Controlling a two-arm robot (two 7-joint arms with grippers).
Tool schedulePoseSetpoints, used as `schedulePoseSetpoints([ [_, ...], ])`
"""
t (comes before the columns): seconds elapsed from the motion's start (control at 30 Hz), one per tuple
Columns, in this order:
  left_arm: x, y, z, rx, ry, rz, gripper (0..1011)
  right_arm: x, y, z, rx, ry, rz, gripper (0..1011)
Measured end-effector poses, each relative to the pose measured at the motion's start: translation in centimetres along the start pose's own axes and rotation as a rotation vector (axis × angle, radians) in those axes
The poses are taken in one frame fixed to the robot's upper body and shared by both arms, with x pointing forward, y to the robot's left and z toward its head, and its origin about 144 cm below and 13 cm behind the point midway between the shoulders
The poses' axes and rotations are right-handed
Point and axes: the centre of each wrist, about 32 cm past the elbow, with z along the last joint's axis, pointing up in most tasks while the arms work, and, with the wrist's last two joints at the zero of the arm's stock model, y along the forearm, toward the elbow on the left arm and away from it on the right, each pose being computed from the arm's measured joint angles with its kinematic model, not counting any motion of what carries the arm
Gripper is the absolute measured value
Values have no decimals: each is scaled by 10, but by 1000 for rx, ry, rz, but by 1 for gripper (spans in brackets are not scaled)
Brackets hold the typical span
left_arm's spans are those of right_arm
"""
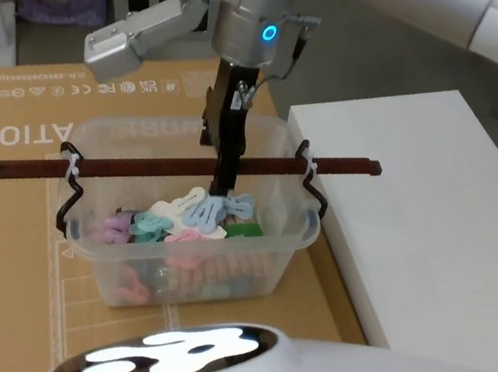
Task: Use one hand to grasp the basket and place it at the designated location.
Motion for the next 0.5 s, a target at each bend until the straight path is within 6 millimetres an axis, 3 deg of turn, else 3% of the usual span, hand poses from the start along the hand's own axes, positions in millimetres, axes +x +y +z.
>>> schedulePoseSetpoints([
  [0.17, 0, 0, 0, 0, 0, 0, 0, -2, -18, 12, -57, -15, -20, 1001],
  [0.5, 0, 0, 0, 0, 0, 0, 0, -5, -34, 30, -104, -28, -33, 1001],
])
